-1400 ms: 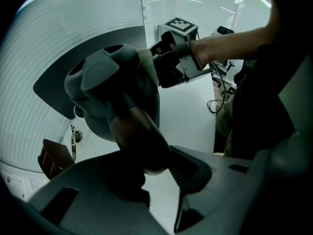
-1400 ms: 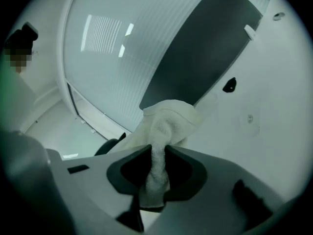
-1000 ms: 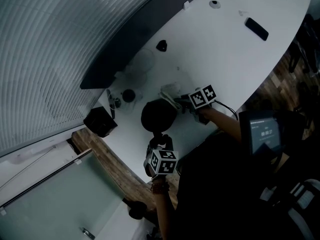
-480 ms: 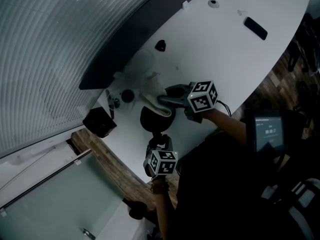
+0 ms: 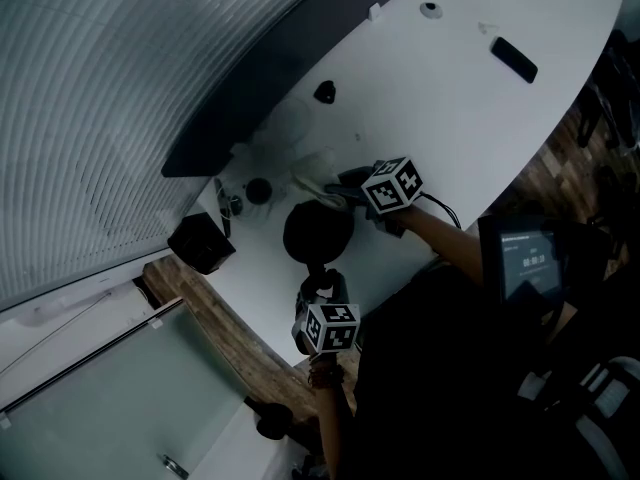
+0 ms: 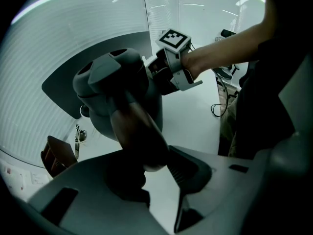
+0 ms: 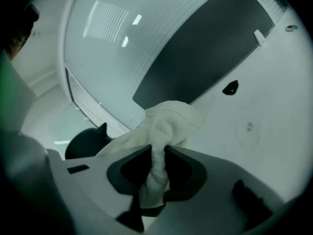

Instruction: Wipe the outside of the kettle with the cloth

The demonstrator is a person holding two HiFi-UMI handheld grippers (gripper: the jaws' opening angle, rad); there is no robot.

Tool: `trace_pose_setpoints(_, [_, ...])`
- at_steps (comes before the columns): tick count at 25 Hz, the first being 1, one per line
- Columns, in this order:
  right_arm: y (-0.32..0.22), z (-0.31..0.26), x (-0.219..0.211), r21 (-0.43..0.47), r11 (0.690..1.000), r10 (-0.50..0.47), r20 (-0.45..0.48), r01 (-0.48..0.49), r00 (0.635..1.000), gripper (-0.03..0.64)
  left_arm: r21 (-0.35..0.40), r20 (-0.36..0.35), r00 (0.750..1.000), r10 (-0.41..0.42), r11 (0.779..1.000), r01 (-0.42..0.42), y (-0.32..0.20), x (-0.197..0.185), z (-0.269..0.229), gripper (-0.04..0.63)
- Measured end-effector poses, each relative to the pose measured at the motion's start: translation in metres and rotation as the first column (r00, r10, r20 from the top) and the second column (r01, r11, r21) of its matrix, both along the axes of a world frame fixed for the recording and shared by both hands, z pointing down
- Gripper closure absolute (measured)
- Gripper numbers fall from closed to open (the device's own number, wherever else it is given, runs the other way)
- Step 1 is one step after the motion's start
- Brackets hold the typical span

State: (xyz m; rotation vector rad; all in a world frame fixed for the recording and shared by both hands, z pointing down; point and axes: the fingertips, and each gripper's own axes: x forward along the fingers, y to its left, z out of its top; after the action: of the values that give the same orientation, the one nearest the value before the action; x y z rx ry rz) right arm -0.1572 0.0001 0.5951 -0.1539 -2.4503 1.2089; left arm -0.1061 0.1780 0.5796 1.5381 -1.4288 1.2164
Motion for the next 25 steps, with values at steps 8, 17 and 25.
trace_pose_setpoints(8, [0.010,0.065,0.025,-0.112,0.993,0.010,-0.152,-0.027,0.988,0.546,-0.035,0.015,1.000,-0.019,0.999,0.020,0.007,-0.008,0.001,0.471])
trace_pose_setpoints(17, [-0.013,-0.028,0.022,-0.193,0.978,0.096,0.091,-0.077,0.991,0.546,-0.100,0.067,0.997,-0.027,0.994,0.033,0.026,-0.041,0.003,0.469])
trace_pose_setpoints(25, [0.012,-0.101,-0.003,-0.106,0.990,-0.070,0.208,0.093,0.976,0.546,-0.153,0.101,0.995,-0.019,0.988,0.035,0.033,-0.061,0.004,0.468])
